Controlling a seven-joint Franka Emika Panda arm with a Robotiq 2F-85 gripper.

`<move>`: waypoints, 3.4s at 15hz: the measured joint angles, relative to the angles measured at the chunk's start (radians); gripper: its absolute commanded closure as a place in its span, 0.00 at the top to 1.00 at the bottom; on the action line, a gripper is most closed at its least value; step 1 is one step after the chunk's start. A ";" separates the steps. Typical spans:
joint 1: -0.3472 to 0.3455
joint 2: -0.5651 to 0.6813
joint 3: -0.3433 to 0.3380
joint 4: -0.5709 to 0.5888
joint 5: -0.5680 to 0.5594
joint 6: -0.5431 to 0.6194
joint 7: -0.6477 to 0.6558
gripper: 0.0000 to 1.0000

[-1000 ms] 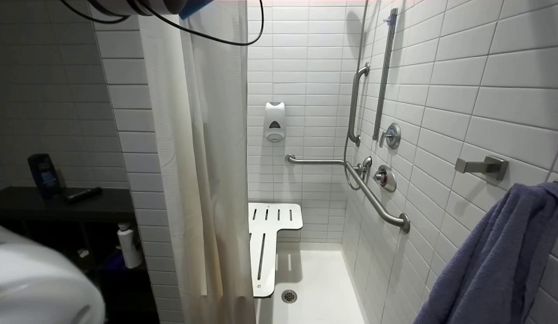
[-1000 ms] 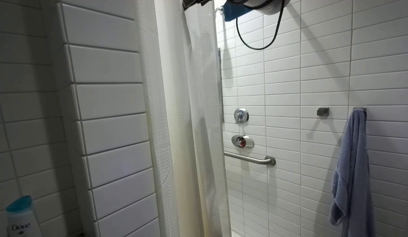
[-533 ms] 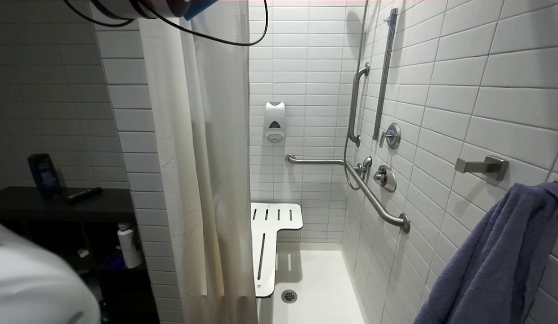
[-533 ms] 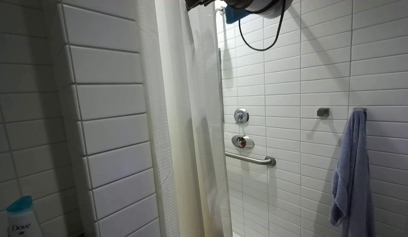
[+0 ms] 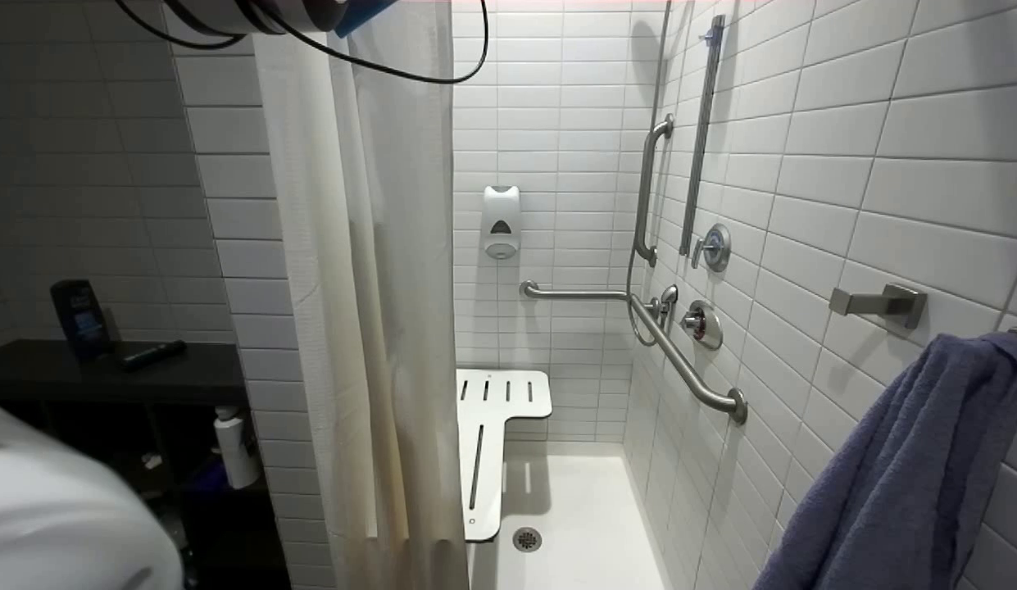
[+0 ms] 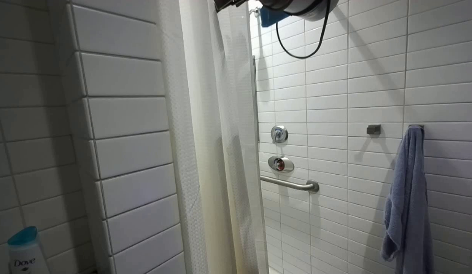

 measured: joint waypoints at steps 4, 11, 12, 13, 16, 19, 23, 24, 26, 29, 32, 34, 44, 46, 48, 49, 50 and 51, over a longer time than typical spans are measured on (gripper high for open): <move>0.000 0.000 0.000 0.000 0.000 0.000 0.000 1.00; 0.000 0.000 0.000 0.000 0.000 0.000 0.000 1.00; 0.000 0.000 0.000 0.000 0.000 0.000 0.000 1.00; 0.000 0.000 0.000 0.000 0.000 0.000 0.000 1.00; 0.000 0.000 0.000 0.000 0.000 0.000 0.000 1.00; -0.001 0.000 0.000 -0.001 0.001 0.000 0.001 1.00; -0.086 0.000 0.054 -0.005 0.038 0.061 0.008 1.00; -0.144 0.000 0.094 -0.008 0.070 0.099 0.005 1.00; -0.295 -0.011 0.202 0.014 0.168 0.116 -0.019 1.00; -0.521 -0.051 0.366 0.073 0.299 0.114 -0.046 1.00; -0.707 -0.100 0.523 0.119 0.326 0.111 -0.038 1.00; -0.713 -0.103 0.538 0.123 0.327 0.105 -0.038 1.00; -0.719 -0.100 0.527 0.122 0.325 0.103 -0.041 1.00; -0.733 -0.103 0.531 0.125 0.325 0.103 -0.042 1.00; -0.751 -0.109 0.536 0.128 0.324 0.103 -0.043 1.00; -0.762 -0.113 0.541 0.130 0.324 0.103 -0.043 1.00; -0.772 -0.117 0.545 0.131 0.324 0.103 -0.043 1.00; -0.782 -0.120 0.550 0.134 0.324 0.103 -0.043 1.00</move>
